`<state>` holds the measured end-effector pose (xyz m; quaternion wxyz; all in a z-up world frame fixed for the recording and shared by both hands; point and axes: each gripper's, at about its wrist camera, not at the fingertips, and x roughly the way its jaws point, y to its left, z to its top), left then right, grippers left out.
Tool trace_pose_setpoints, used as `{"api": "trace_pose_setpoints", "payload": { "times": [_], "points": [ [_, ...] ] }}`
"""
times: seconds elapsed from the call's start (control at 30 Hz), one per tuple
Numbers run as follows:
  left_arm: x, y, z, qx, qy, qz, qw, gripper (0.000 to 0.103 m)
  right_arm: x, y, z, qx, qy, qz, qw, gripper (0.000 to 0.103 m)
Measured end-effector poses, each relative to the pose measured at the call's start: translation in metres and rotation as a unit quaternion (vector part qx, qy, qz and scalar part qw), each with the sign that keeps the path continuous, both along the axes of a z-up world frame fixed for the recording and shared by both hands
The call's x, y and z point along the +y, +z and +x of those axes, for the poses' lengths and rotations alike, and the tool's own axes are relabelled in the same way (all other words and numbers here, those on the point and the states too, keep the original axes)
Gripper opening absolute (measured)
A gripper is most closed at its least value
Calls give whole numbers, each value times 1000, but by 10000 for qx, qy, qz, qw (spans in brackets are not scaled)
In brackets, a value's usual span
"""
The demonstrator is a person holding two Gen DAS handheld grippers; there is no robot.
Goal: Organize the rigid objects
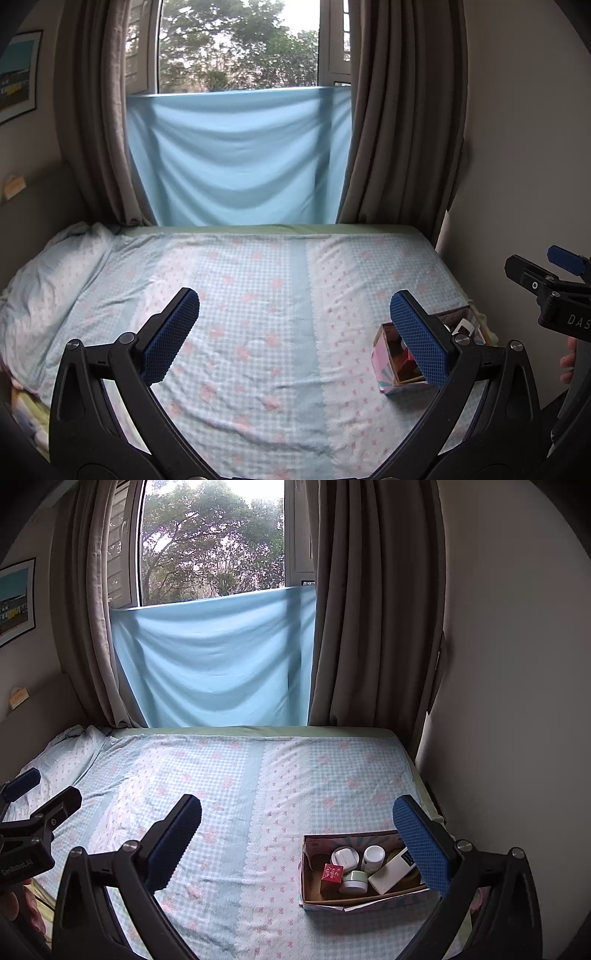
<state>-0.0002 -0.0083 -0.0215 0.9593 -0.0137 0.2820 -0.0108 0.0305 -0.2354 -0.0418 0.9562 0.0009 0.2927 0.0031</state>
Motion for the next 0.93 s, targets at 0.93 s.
{"api": "trace_pose_setpoints", "payload": {
  "times": [0.93],
  "points": [
    [0, -1, 14, -382, -114, -27, 9992, 103, 7, -5, 27, 15, -45, -51, 10000, 103]
  ]
}}
